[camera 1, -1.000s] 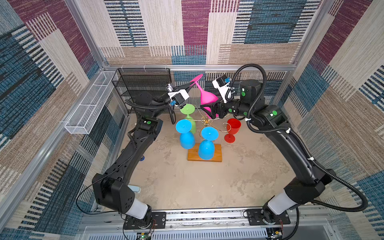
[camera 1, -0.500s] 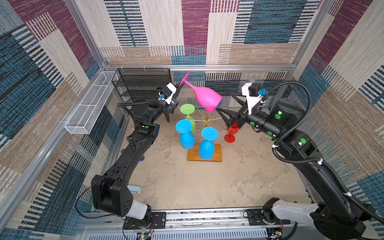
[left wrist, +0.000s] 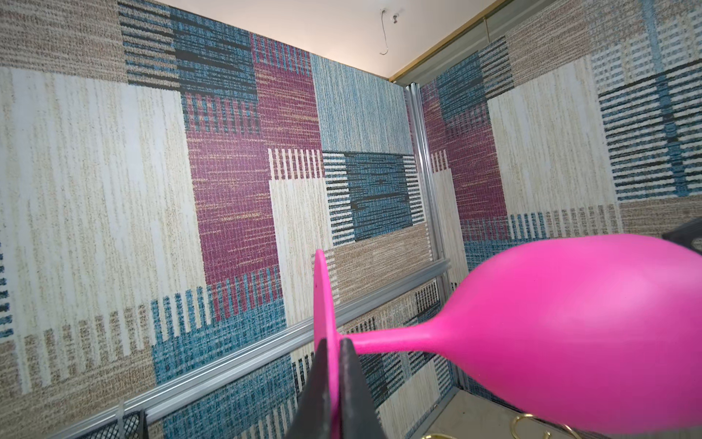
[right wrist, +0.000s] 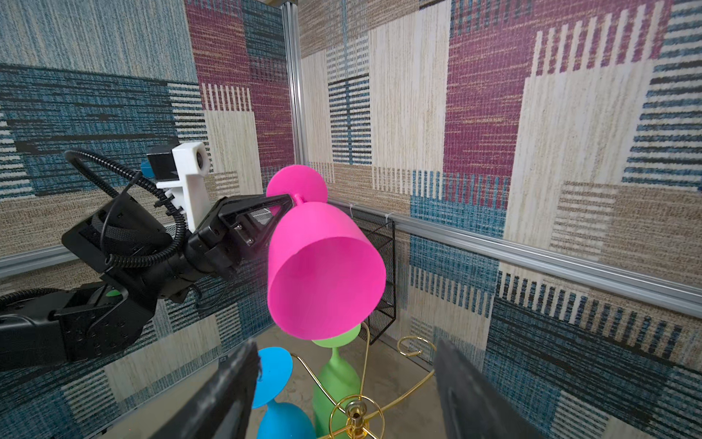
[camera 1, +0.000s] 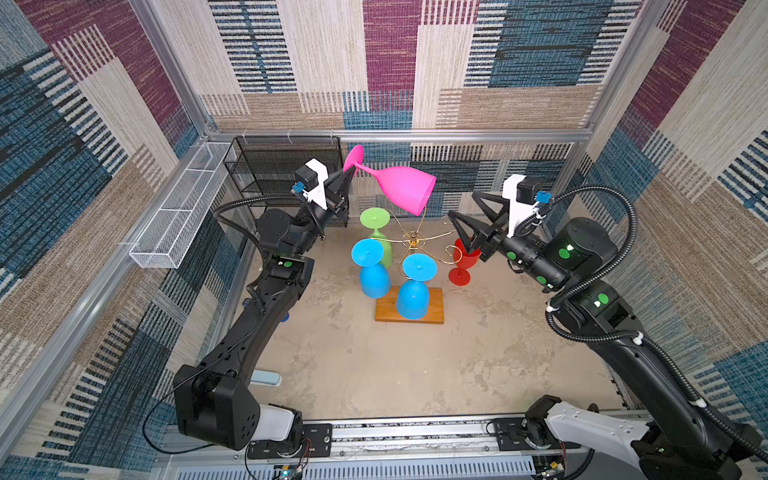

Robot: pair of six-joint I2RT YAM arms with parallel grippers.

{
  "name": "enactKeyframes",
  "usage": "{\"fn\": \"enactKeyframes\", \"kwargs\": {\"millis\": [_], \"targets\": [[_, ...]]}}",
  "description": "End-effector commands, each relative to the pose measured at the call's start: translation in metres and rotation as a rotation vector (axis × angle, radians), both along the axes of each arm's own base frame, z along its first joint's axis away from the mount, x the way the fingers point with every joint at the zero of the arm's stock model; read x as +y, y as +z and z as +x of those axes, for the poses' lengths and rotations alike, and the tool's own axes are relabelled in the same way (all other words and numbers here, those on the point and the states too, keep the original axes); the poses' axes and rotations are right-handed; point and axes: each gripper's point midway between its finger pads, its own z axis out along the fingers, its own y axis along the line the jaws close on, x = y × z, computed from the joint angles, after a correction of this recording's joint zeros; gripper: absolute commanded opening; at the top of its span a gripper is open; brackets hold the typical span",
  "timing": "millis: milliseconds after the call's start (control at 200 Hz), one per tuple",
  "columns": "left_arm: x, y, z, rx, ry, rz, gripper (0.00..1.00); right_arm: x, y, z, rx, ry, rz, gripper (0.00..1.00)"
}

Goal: Take the wine glass off the wine glass rack
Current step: Pick up the wine glass from the wine glass rack.

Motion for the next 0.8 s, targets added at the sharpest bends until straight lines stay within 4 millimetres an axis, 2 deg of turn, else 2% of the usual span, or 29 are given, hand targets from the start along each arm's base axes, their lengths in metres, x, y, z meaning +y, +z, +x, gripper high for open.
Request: {"fn": "enactKeyframes", "kwargs": {"millis": [0,381,791], "targets": [[0.006,0.007,-0.005,0.009,-0.012,-0.067,0.0,0.009,0.01,0.004,-0.008,0.037,0.022,0.7],[0.007,0.011,-0.009,0.023,-0.055,-0.101,0.0,0.031,-0.005,0.04,0.037,0.042,-0.002,0.63],[0.001,0.005,-0.013,0.047,-0.105,-0.085,0.0,0.043,-0.001,0.061,0.039,0.096,-0.009,0.54]]}}
